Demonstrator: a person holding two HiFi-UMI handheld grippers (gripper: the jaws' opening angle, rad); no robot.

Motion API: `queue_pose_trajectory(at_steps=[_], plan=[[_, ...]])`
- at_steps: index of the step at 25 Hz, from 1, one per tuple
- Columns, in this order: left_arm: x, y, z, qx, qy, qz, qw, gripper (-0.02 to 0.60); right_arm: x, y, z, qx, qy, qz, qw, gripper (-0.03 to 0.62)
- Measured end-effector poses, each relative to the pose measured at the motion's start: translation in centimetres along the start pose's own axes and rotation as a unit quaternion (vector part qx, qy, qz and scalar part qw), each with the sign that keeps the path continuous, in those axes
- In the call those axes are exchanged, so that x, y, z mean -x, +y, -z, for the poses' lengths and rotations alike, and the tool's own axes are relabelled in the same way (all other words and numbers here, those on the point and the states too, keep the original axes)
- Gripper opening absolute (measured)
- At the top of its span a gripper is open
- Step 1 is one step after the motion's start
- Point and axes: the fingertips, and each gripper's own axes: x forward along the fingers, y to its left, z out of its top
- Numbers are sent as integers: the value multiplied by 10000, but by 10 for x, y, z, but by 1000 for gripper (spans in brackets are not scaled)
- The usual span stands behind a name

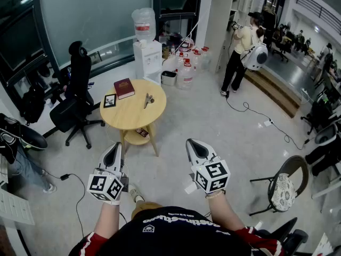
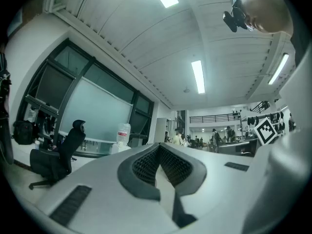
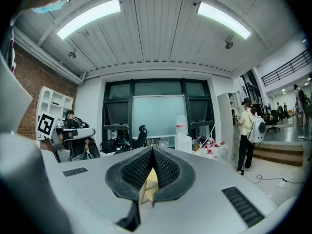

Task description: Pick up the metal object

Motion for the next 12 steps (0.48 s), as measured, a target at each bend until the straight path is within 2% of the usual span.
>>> queue_pose_trajectory(at_steps=[12], plan=[[1,-4,5,-35,58,15,10000,17,2,-1,2,-24,-25,-37,10000,28]])
